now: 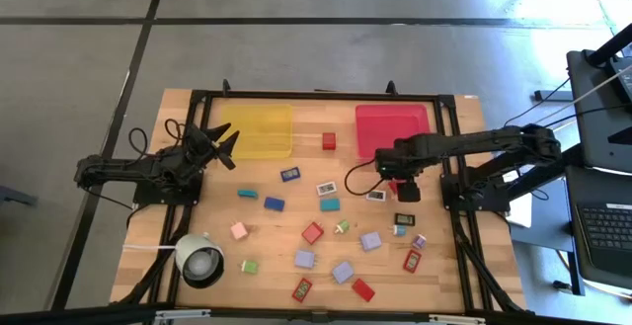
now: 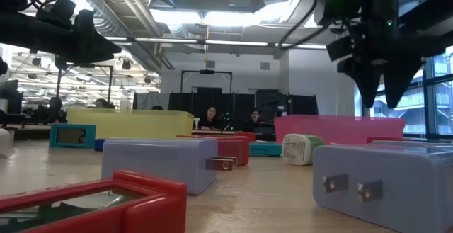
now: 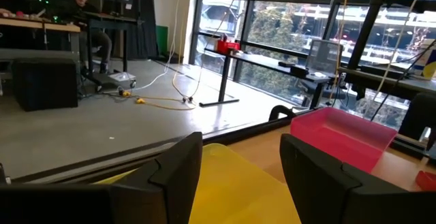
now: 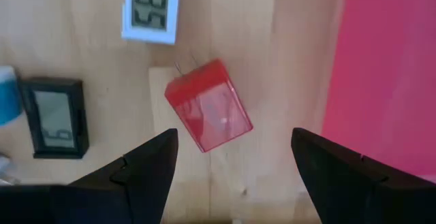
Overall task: Pick & Place Office items
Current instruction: Put the right red charger adapter into the red bin
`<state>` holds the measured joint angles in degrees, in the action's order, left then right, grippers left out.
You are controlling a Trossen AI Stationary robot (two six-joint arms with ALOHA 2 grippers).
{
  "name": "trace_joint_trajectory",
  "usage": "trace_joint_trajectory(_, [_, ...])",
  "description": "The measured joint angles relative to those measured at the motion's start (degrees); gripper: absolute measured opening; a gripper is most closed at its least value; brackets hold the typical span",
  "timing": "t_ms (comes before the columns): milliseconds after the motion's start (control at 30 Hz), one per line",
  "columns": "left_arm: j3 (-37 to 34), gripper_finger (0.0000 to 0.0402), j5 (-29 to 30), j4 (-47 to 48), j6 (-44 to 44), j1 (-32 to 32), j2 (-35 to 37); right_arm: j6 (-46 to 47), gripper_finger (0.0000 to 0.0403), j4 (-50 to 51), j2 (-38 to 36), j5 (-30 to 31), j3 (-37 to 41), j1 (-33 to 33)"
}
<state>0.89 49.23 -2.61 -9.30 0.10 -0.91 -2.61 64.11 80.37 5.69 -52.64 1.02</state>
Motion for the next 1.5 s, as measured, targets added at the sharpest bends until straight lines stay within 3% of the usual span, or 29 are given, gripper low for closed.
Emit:
trace_joint_trajectory(500, [0.00, 0.0196, 0.09, 0.00, 0.00, -0.01, 0.00, 0.04, 0.0292, -1.16, 11.34, -1.16, 0.13, 0.00])
trace_joint_trajectory(633, [0.00, 0.0196, 0.15, 0.00, 0.00, -0.02, 0.00, -0.04, 0.0302, -2.35, 13.41, -4.51, 0.13, 0.00])
trace_joint_trajectory(1000, [0.00, 0.0196, 0.79, 0.04, 2.45, -0.02, 0.00, -5.56, 0.0318, -6.29, 16.03, -4.81, 0.15, 0.00])
trace_joint_trajectory(1500, [0.00, 0.0196, 0.82, 0.07, 2.58, -0.01, 0.00, -2.98, 0.0217, -6.05, 16.03, -1.79, 0.15, 0.00])
